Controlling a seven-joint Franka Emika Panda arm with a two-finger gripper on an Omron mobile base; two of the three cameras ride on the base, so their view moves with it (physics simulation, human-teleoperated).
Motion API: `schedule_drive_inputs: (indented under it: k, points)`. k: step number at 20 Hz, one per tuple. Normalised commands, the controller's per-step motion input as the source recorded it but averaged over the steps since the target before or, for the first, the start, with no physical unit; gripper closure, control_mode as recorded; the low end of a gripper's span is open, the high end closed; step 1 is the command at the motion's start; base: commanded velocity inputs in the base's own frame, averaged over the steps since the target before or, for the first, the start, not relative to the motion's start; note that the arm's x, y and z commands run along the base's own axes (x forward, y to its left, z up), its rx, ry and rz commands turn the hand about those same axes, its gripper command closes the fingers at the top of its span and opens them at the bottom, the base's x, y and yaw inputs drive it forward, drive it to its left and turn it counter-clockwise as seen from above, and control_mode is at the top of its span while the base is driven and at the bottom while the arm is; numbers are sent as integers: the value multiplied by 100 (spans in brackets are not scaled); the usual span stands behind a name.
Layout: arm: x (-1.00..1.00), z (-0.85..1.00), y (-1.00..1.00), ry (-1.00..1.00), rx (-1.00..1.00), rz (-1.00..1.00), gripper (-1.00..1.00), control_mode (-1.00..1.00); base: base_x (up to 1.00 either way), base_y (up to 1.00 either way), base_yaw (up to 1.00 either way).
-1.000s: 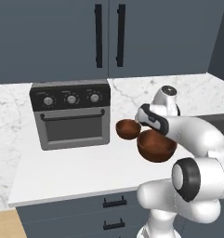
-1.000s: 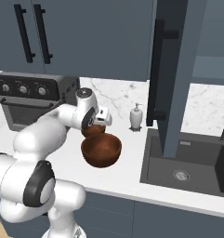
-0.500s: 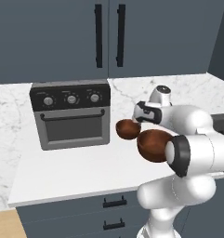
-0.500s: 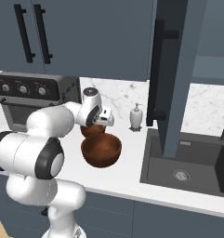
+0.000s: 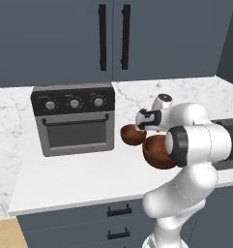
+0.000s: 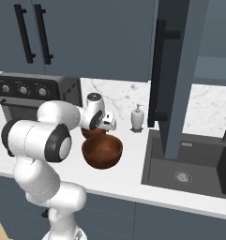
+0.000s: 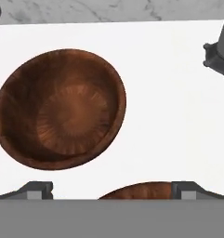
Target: Pick up the bowls on the counter and stack them on top of one another in the open cabinet. Place the smaller bowl on top of the larger bowl.
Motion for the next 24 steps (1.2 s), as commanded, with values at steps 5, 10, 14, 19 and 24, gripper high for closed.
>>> schedule_drive_inputs:
  k: [5, 10, 14, 19, 24]
  points:
    - [42, -31, 0, 0, 0, 0, -100, -100, 0, 0, 0]
    - [28, -34, 0, 1, 0, 0, -100, -100, 0, 0, 0]
    - [37, -24, 0, 0, 0, 0, -100, -100, 0, 0, 0]
    - [46, -15, 0, 0, 0, 0, -100, -100, 0, 0, 0]
    - [30, -23, 0, 0, 0, 0, -100, -100, 0, 0, 0]
